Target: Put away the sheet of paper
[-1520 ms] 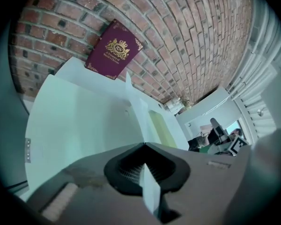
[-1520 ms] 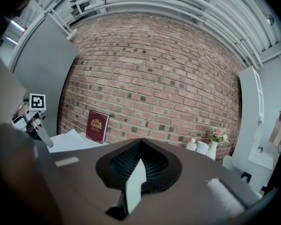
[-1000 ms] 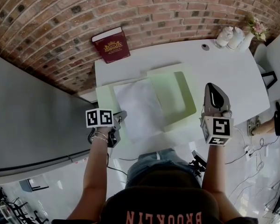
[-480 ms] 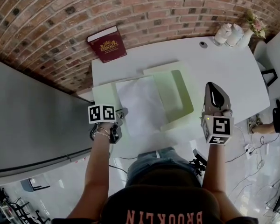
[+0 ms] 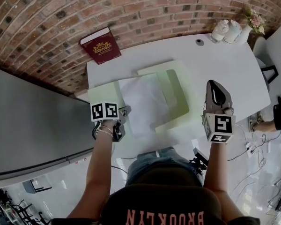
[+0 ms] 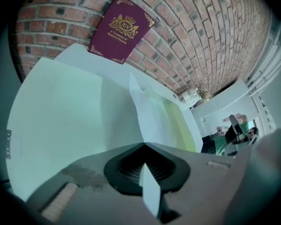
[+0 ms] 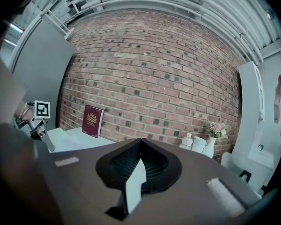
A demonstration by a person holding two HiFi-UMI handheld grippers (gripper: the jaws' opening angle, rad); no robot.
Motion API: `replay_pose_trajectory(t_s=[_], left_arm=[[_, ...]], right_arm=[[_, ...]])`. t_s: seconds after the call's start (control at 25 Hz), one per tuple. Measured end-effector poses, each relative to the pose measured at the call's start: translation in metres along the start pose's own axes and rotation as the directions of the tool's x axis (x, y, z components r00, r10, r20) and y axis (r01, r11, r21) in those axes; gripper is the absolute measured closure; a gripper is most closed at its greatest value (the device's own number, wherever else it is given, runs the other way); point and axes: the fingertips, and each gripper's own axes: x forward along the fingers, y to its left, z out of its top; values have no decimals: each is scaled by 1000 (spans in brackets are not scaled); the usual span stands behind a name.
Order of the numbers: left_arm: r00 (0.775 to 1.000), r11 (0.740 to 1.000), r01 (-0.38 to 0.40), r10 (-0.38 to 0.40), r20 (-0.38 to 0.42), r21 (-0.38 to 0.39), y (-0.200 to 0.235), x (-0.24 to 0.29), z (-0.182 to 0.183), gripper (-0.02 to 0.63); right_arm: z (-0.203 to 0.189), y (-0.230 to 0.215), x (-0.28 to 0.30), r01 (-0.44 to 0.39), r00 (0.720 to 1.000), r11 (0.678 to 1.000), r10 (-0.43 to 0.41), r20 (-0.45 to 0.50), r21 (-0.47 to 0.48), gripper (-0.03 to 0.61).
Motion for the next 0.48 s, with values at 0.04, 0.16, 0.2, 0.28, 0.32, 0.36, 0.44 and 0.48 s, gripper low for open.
replay_pose_trajectory(t_s=[0.04, 0.16, 0.2, 0.28, 0.32, 0.36, 0.44, 0.48], left_arm=[[1000, 1000, 1, -1, -2, -1, -3, 3, 0, 612], [1000, 1000, 2, -2, -6, -4, -10, 12, 0, 612], [1000, 1000, 2, -2, -5, -6, -12, 15, 0, 612], [1000, 1000, 2, -2, -3, -11, -17, 22, 1, 612], [1000, 1000, 2, -2, -3, -13, -20, 25, 1, 612], [1000, 1000, 2, -2, -2, -12, -22, 28, 1, 612], [1000, 1000, 4, -4, -1, -11, -28, 34, 2, 612], [1000, 1000, 4, -4, -1, -11, -30, 36, 2, 612]], right_arm=[[-1, -3, 0, 1, 1000, 1000, -1, -1, 1, 577], [-5, -12, 0, 7, 1000, 1000, -7, -4, 5, 577], [-6, -15, 0, 9, 1000, 1000, -9, -5, 6, 577], [-9, -21, -1, 13, 1000, 1000, -13, -8, 9, 577], [-11, -24, -1, 15, 1000, 1000, -15, -10, 11, 577], [-12, -27, -2, 17, 1000, 1000, -17, -11, 12, 577], [-15, -33, -3, 21, 1000, 1000, -21, -15, 14, 577], [-16, -36, -4, 23, 1000, 1000, -23, -16, 16, 577]])
